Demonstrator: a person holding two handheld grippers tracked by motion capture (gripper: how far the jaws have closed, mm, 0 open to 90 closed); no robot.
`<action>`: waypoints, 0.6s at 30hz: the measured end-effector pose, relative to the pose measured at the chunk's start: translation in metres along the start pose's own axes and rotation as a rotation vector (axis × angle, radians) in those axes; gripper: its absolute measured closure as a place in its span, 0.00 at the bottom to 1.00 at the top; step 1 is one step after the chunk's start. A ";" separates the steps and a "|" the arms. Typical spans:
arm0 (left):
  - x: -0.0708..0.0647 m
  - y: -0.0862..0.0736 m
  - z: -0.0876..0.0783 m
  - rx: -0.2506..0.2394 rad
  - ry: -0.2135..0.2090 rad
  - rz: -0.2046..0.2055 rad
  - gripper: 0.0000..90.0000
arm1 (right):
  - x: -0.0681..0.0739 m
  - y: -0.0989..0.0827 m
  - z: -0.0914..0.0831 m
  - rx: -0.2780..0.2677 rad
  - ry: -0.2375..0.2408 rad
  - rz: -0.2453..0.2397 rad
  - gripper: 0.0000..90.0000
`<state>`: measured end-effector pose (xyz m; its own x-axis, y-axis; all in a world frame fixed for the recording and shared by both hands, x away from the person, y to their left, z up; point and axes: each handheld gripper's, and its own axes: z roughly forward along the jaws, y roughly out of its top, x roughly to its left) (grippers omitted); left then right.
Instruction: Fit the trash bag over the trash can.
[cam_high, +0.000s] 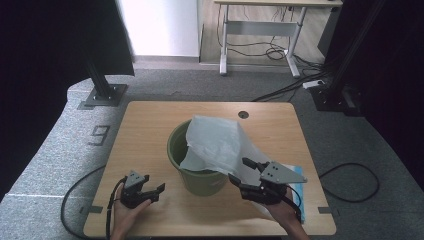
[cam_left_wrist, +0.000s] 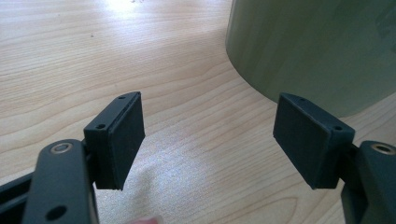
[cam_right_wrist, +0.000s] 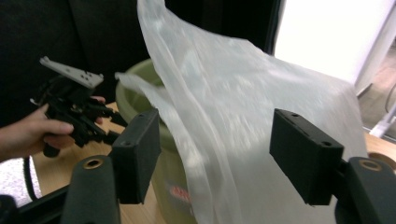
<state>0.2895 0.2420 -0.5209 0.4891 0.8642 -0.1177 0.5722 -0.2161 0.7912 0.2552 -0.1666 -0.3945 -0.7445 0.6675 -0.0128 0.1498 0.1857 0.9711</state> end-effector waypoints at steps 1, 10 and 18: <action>0.000 0.000 0.000 0.001 0.000 0.001 0.27 | 0.000 -0.005 -0.001 0.005 0.000 0.000 0.34; -0.001 0.001 0.000 -0.009 -0.030 -0.021 0.27 | -0.002 -0.063 -0.002 0.074 -0.095 0.019 0.31; -0.004 0.002 0.001 -0.005 -0.034 -0.016 0.28 | -0.011 -0.090 0.002 0.126 -0.172 0.043 0.37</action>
<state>0.2891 0.2380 -0.5193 0.5021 0.8516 -0.1504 0.5770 -0.2003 0.7918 0.2517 -0.1891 -0.4819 -0.6151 0.7881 -0.0233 0.2672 0.2362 0.9343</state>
